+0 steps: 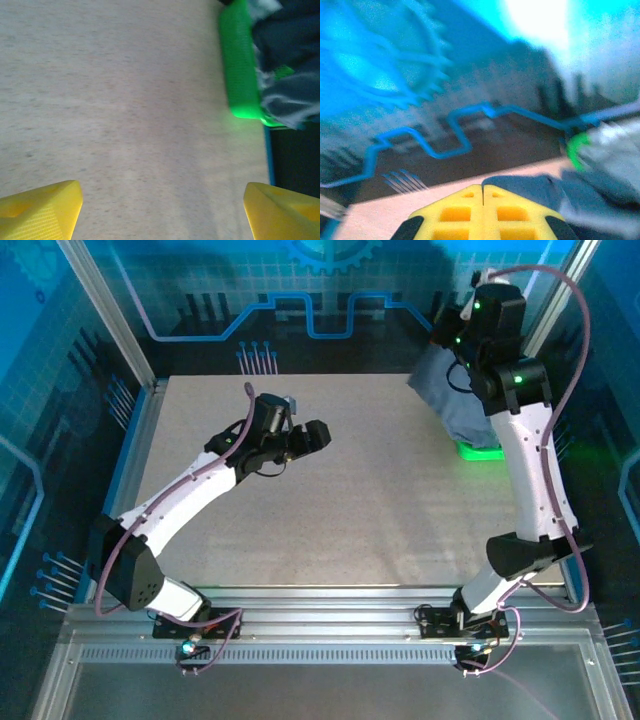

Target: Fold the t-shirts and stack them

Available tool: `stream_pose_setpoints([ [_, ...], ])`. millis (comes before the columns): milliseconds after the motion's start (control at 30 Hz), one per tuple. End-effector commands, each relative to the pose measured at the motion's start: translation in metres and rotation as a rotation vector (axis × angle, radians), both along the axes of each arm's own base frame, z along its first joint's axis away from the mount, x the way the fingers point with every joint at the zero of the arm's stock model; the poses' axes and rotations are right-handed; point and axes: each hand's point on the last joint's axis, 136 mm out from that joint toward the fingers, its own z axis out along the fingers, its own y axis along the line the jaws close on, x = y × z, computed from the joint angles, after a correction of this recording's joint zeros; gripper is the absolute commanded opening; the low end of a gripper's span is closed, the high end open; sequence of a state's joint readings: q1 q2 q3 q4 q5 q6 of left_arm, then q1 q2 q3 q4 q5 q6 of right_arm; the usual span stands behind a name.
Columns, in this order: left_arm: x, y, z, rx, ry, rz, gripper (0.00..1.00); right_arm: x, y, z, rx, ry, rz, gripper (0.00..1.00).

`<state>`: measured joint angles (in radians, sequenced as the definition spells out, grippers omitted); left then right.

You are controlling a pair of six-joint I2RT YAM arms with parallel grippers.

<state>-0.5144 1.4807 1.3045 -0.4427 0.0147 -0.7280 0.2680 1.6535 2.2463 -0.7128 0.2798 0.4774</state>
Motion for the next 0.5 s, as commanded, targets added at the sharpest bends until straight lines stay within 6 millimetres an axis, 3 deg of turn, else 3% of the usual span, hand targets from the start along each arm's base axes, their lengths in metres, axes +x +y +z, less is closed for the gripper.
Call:
stream_pose_setpoints([
  [0,-0.009,0.046,0.010,0.151,0.001,0.167,0.85,0.016,0.061,-0.033,-0.011,0.108,0.152,0.00],
  [100,-0.016,0.073,0.023,0.206,-0.028,0.256,0.85,0.015,0.128,-0.085,-0.010,0.233,0.311,0.00],
  [267,-0.036,0.107,0.032,0.218,-0.046,0.338,0.83,-0.004,0.234,-0.200,0.074,0.532,0.547,0.00],
  [367,-0.048,0.120,0.018,0.206,0.015,0.364,0.81,-0.022,0.277,-0.265,0.103,0.733,0.662,0.01],
  [467,-0.056,0.120,0.005,0.199,0.063,0.343,0.78,-0.035,0.283,-0.299,0.047,0.870,0.669,0.27],
])
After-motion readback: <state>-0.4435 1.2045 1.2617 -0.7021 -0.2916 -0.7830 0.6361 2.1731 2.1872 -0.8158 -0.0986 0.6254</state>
